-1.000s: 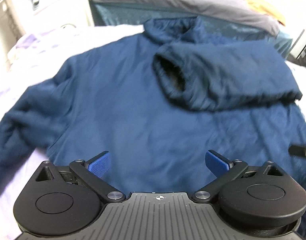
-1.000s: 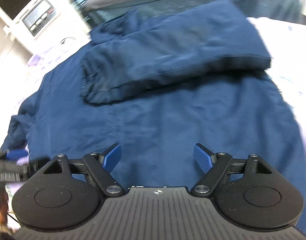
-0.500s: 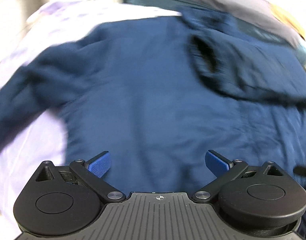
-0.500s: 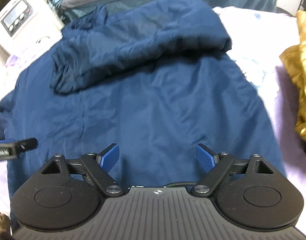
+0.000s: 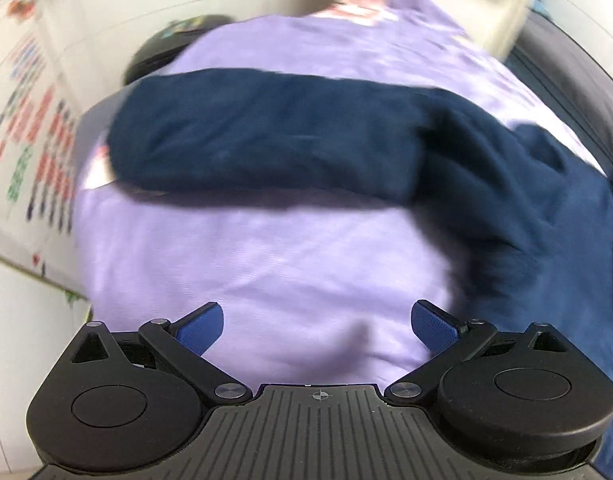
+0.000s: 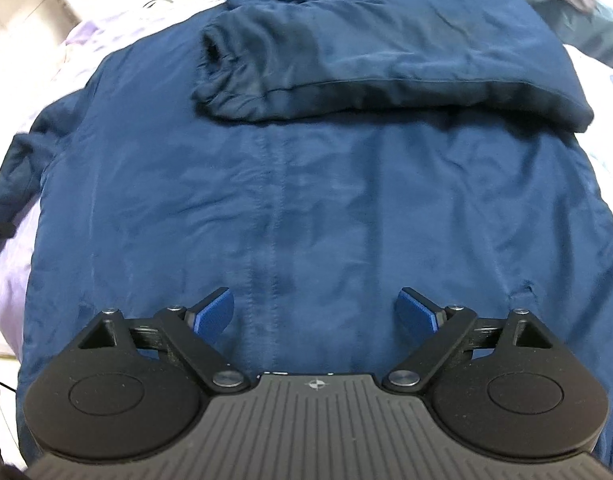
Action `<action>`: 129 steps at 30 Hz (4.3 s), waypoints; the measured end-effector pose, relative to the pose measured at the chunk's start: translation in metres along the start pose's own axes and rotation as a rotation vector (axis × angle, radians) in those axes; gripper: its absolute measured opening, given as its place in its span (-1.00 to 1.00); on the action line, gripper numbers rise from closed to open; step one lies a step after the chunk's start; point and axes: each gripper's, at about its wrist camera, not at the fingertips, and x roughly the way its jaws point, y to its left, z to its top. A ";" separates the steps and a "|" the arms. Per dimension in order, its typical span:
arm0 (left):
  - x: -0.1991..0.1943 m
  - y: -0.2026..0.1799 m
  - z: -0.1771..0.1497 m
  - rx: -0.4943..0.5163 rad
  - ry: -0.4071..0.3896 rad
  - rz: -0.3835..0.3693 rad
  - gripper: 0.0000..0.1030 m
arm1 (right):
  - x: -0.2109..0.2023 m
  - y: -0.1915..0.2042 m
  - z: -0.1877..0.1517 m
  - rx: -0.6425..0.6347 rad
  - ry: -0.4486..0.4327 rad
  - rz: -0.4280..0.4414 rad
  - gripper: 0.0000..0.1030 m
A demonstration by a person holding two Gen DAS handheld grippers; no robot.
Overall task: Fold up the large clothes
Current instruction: 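Grasp the other sleeve with the left gripper and lift it, then fold the held sleeve across the jacket body with the left gripper and release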
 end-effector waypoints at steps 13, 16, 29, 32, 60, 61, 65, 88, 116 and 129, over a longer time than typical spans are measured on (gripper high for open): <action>0.023 0.106 0.058 -0.520 -0.145 -0.110 1.00 | 0.000 0.017 -0.002 -0.053 0.033 -0.029 0.76; 0.047 0.114 0.069 -0.539 -0.111 -0.073 1.00 | 0.000 0.017 -0.003 -0.047 0.036 -0.036 0.76; 0.047 0.117 0.106 -0.478 -0.204 -0.090 0.08 | 0.001 0.019 -0.006 -0.054 0.054 -0.052 0.76; 0.026 0.116 0.135 -0.389 -0.304 -0.044 0.05 | 0.002 0.019 -0.005 -0.051 0.050 -0.049 0.76; -0.027 -0.039 0.148 0.064 -0.436 -0.211 0.07 | -0.004 0.003 -0.007 0.064 0.047 -0.054 0.74; -0.034 -0.056 0.145 0.095 -0.441 -0.254 0.07 | -0.004 0.004 -0.007 0.059 0.043 -0.049 0.74; -0.057 -0.135 0.118 0.233 -0.432 -0.436 0.07 | -0.005 0.007 -0.007 0.055 0.030 -0.035 0.74; -0.004 -0.350 -0.117 0.986 -0.139 -0.487 1.00 | -0.036 -0.045 -0.052 0.293 -0.016 -0.104 0.74; -0.007 -0.194 -0.009 0.816 -0.321 -0.230 1.00 | -0.030 0.005 0.084 0.042 -0.212 -0.039 0.75; -0.021 -0.181 0.014 0.751 -0.241 -0.368 1.00 | 0.034 0.050 0.170 -0.090 -0.157 -0.140 0.83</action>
